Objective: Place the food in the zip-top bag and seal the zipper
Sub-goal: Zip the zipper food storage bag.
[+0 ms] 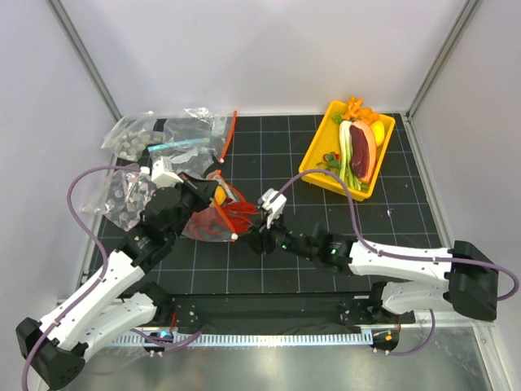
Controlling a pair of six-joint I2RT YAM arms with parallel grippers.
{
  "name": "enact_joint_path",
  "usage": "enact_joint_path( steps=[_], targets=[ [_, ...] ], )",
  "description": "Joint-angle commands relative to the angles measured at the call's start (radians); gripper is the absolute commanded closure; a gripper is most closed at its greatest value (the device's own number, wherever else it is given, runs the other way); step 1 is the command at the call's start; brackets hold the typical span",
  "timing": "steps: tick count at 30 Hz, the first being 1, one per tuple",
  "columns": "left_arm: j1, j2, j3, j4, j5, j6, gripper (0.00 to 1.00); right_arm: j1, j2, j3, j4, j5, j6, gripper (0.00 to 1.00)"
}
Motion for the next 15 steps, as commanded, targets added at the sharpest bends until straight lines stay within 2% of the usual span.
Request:
enact_joint_path(
  steps=[1,3,6,15],
  targets=[
    [0.006,-0.012,0.008,0.032,-0.055,0.008,1.00,0.074,0.042,0.077,0.047,0.010,0.026,0.55],
    [0.006,-0.009,0.006,0.031,-0.063,0.013,0.99,0.097,0.072,0.098,0.004,0.067,0.056,0.53],
    [0.006,-0.015,0.008,0.026,-0.068,0.016,1.00,0.103,0.137,0.138,-0.058,0.193,0.156,0.46],
    [0.006,-0.039,0.003,0.027,-0.054,0.010,0.99,0.106,0.243,0.149,0.013,0.303,0.190,0.43]
  ],
)
